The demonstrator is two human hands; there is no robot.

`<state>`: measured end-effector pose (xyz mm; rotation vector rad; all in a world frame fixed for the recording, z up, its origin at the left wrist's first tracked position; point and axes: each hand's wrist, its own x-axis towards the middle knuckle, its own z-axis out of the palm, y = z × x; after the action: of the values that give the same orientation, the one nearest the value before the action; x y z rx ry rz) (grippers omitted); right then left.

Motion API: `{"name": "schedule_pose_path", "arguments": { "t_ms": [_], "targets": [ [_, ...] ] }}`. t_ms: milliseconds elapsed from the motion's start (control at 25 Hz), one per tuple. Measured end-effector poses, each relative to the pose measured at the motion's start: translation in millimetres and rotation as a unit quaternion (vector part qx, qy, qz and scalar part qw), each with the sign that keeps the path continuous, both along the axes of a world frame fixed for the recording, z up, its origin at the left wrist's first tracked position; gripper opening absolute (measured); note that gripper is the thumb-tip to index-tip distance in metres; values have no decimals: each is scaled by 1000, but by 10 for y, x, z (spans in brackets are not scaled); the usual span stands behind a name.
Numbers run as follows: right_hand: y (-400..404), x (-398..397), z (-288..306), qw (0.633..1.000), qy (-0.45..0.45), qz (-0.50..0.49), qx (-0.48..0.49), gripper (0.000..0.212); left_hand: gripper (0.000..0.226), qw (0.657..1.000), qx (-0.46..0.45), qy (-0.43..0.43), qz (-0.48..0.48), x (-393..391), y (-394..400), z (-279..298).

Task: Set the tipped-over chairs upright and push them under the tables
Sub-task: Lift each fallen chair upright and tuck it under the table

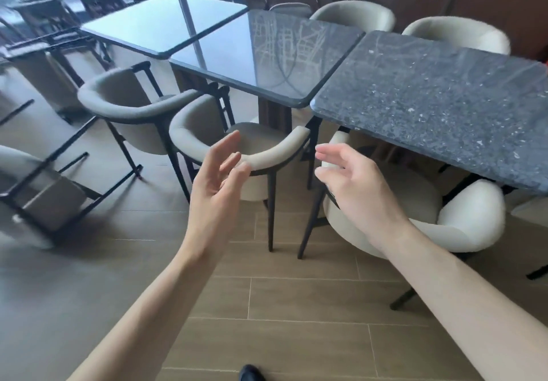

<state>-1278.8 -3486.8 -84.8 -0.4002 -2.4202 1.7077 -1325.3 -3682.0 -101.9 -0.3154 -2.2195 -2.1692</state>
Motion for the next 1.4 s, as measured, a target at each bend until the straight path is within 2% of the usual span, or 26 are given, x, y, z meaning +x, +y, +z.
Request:
{"name": "schedule_pose_path", "arguments": {
  "t_ms": [360, 560, 920, 1400],
  "targets": [
    [-1222, -531, 386, 993, 22, 78, -81, 34, 51, 997, -11, -8, 73, -240, -1399, 502],
    [-1959, -908, 404, 984, 19, 150, -94, 34, 54, 990, -10, -54, 131, -365, -2182, 480],
    [-2859, -1579, 206, 964, -16, 250, -85, 30, 52, 974, 13, -99, 204, -675, -2947, 263],
    [-4129, -3483, 173, 930, -36, 348, -113, 26, 51, 952, 15, -96, 290, -2192, -3864, 383]
  ]
}}
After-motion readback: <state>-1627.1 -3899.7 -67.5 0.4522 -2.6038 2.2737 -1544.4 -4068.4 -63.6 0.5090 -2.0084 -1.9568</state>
